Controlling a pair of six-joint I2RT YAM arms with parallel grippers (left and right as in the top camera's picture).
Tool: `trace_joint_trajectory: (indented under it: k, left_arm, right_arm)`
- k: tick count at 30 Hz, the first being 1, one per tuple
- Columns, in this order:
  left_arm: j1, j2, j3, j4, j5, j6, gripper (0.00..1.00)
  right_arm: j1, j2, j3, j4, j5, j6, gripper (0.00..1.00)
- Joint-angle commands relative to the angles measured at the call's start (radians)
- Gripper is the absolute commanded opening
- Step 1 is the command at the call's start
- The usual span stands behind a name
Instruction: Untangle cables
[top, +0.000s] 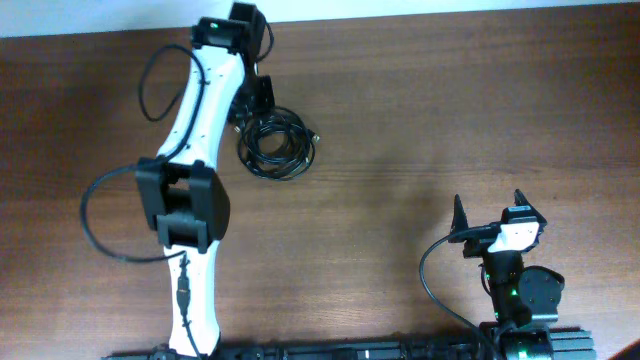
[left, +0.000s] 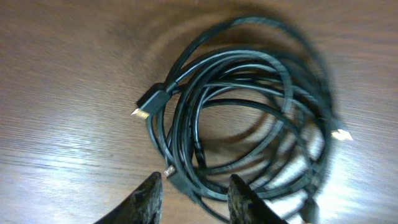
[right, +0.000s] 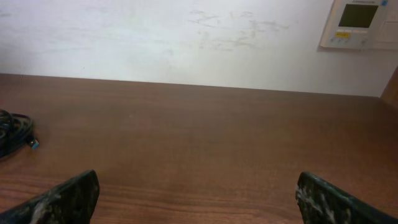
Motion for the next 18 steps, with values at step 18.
trace_joint_trajectory:
  k: [18]
  left_arm:
    - [0.003, 0.122, -0.015, -0.01, 0.004, -0.036, 0.27]
  right_arm:
    - [0.007, -0.006, -0.005, -0.005, 0.008, 0.001, 0.98]
